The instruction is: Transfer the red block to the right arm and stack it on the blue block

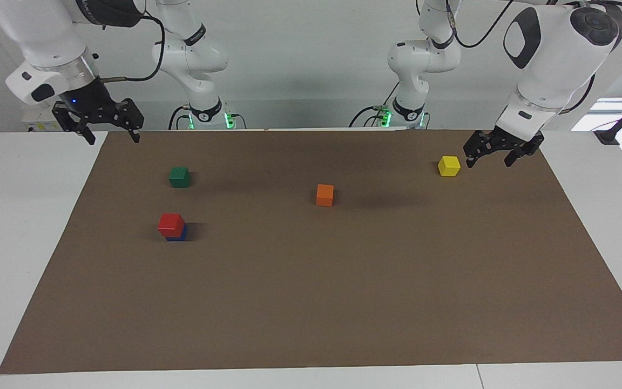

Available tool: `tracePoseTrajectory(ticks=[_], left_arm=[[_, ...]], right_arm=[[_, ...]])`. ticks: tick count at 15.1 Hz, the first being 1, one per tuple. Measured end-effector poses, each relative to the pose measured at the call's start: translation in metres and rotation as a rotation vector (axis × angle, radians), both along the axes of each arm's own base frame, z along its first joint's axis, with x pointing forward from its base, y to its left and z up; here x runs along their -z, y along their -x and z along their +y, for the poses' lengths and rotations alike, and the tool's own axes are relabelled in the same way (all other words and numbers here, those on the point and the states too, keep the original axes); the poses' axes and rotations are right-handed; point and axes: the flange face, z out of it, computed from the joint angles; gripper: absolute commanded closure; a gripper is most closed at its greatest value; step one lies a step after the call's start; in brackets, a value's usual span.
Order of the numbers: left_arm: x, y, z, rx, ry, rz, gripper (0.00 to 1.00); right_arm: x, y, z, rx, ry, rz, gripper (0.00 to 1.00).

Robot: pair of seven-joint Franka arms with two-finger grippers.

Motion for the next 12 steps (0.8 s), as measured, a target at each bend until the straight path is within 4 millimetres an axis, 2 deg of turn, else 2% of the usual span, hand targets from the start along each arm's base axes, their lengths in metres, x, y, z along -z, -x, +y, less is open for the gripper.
tracePoseTrajectory(ticks=[6,12], left_arm=[[0.0,0.0,0.0,0.0,0.0,0.0,0.0],[0.0,0.0,0.0,0.0,0.0,0.0,0.0]], right_arm=[[0.006,-0.001,-0.002,0.002,-0.002,0.034,0.0],[0.009,0.029,-0.005,0.01,-0.006,0.027,0.0]])
